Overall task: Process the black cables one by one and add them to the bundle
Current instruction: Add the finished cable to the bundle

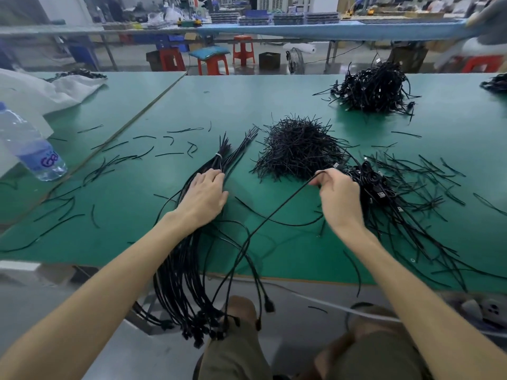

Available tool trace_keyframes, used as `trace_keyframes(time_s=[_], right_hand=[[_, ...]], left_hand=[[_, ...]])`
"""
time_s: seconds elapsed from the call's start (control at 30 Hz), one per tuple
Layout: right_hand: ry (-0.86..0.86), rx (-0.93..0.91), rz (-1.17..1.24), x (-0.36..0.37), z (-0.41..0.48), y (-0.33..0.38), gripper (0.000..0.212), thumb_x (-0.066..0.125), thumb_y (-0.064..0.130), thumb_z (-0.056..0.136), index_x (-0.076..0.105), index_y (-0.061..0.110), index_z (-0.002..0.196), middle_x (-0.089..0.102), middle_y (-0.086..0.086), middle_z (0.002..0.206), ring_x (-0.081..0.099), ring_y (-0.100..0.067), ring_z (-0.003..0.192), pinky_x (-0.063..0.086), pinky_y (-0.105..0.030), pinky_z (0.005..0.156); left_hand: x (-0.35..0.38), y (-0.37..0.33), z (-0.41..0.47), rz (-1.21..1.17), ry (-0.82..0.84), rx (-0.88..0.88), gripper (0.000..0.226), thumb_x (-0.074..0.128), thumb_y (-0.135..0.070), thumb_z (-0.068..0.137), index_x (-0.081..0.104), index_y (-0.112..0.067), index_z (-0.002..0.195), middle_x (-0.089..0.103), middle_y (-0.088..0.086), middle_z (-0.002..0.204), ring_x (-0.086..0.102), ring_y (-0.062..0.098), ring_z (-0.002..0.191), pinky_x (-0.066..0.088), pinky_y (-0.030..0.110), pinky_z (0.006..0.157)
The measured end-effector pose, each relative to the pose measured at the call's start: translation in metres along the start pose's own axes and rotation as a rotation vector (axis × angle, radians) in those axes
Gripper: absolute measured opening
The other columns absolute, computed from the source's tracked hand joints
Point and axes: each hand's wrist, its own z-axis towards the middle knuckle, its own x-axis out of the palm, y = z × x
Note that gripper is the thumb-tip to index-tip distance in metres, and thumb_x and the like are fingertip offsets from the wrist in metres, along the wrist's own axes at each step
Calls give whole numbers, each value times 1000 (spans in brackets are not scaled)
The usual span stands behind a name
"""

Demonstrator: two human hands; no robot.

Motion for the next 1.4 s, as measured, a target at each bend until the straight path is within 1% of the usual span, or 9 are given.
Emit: trace_keyframes(time_s=[0.17, 0.3, 0.53, 0.67, 0.8, 0.9, 1.1, 1.27, 1.4], right_hand=[[33, 25, 35, -9, 12, 2, 35, 43, 18, 106, 67, 22, 81, 54, -2, 55, 44, -16, 48, 37, -31, 49], [7, 96, 135, -4, 5, 5, 36, 41, 17, 106, 69, 18, 83, 61, -5, 59, 52, -18, 54, 49, -36, 59], [184, 56, 3, -4, -14, 2, 19, 53, 20, 105, 62, 15, 120, 63, -2, 102, 58, -19, 91, 45, -23, 76], [56, -276, -230, -9, -21, 17, 82, 69, 15, 94, 20, 13, 160, 38, -8, 147, 37, -22, 135, 32, -38, 117], [151, -632, -461, -4, -24, 34, 69, 61, -5, 89, 40, 12, 153, 53, -7, 143, 46, -26, 134, 31, -43, 119], [306, -515, -468, -5, -23, 33, 51, 49, -10, 89, 60, 19, 129, 67, 2, 112, 62, -24, 104, 48, -38, 91], [8, -107, -151, -26, -1, 7, 32, 44, 3, 101, 72, 16, 110, 68, 7, 76, 60, -14, 61, 53, -35, 70], [237, -8, -216, -23, 0, -8, 30, 45, 8, 105, 61, 10, 130, 72, -8, 107, 66, -27, 93, 54, -47, 89], [183, -297, -461, -9, -18, 3, 73, 69, 20, 95, 31, 7, 156, 48, -12, 140, 43, -31, 130, 38, -47, 112]], left_hand=[[-34, -53, -35, -526, 127, 231, 45, 41, -46, 107, 67, -17, 129, 66, -5, 130, 57, 5, 124, 42, 29, 112], [-51, -83, -46, -855, 397, 298, 30, 49, -23, 108, 72, -5, 107, 78, 7, 101, 72, 18, 100, 52, 27, 98], [-65, -87, -34, -1176, 205, 96, 22, 56, -12, 104, 70, 4, 108, 67, 5, 78, 66, 22, 73, 59, 30, 79], [-69, -89, -25, -1121, 247, 83, 21, 58, -17, 104, 73, -3, 109, 64, 3, 78, 60, 20, 62, 55, 31, 66], [-62, -95, -26, -1122, 322, 133, 20, 59, -19, 104, 75, -7, 102, 63, 1, 74, 53, 18, 56, 50, 27, 56], [-56, -93, -28, -1119, 344, 84, 26, 57, -24, 105, 74, -6, 101, 58, -1, 71, 48, 16, 52, 49, 27, 52], [-55, -53, -41, -1112, 739, 98, 32, 51, -33, 107, 68, -10, 92, 48, 0, 71, 43, 16, 60, 50, 27, 61], [-47, -41, -40, -1151, 583, 35, 29, 55, -33, 106, 65, -10, 91, 45, 0, 70, 41, 15, 56, 48, 28, 60], [-43, -48, -31, -978, 415, 75, 31, 57, -34, 105, 72, -9, 94, 53, -1, 67, 40, 14, 51, 42, 24, 51]])
